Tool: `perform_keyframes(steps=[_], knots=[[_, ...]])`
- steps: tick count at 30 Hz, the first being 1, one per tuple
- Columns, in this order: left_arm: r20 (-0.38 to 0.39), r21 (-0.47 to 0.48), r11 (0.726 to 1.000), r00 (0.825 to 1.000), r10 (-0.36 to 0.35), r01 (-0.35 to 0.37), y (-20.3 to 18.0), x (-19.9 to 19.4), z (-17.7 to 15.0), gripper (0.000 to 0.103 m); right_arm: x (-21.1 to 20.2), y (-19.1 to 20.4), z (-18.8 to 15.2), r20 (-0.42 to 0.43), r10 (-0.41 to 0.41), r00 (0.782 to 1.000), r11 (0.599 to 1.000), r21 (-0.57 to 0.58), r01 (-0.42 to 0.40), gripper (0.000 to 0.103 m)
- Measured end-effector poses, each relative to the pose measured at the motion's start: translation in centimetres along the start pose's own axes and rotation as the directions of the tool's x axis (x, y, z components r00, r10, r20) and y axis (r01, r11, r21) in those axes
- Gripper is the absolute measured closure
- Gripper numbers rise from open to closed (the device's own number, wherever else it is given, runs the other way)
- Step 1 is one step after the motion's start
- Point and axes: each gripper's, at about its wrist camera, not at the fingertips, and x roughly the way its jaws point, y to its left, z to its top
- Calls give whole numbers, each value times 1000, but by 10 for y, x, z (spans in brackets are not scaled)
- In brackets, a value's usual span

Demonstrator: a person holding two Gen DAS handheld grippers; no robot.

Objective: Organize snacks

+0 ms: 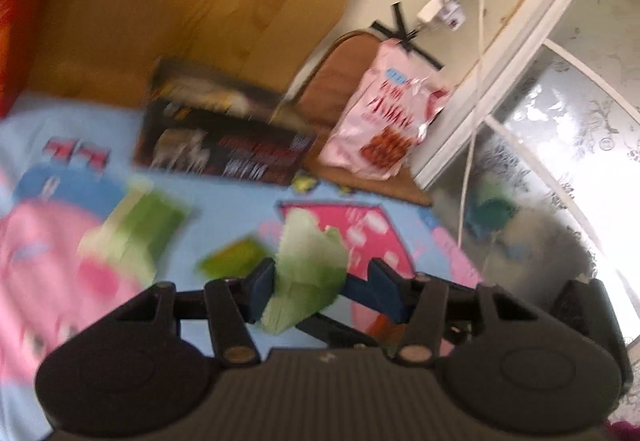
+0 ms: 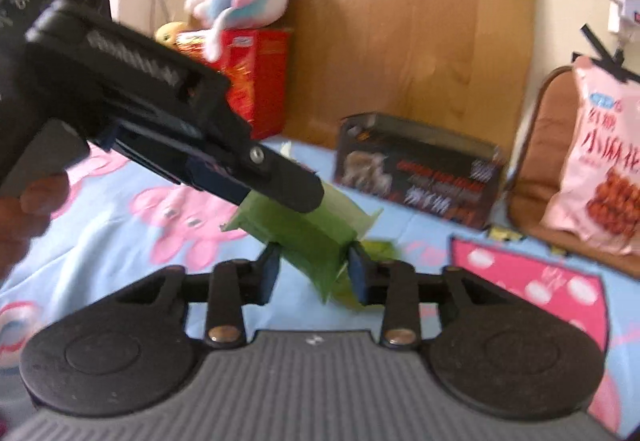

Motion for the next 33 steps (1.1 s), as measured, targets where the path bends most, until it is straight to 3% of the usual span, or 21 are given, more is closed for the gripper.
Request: perform_keyframes(steps=[4,8,12,17,22,25,28,33], knots=[[12,49,999,1000,-19,18,-10,32,46,52,19,-32,27,33,-23,999,1000,20,22,73],[45,84,996,999,-13,9,-11,66,92,52,51,-61,57,75,-109,991,994,-20,111,73],[54,81,996,998,40,-44,1,109,124,49,95,-99,76,69,-160,985,987,33,158,73],[-14,2,995,995,102,-102,31,143,125,48,135,-135,77,-38,-204,978,974,98,206,72],[46,-23,998,997,57,-56,47,106,106,45,106,-137,57,3,-203,979,969,142,201,71],[84,-55,997,995,52,-47,63,68,93,43,89,-133,48,-2,-142,990,977,159,141,71],[102,-112,986,986,133,-122,89,33,68,42,82,-118,39,-53,4,999,985,173,5,71],[43,-310,932,977,210,-187,138,10,26,41,110,-96,40,-149,219,964,946,273,-172,67]])
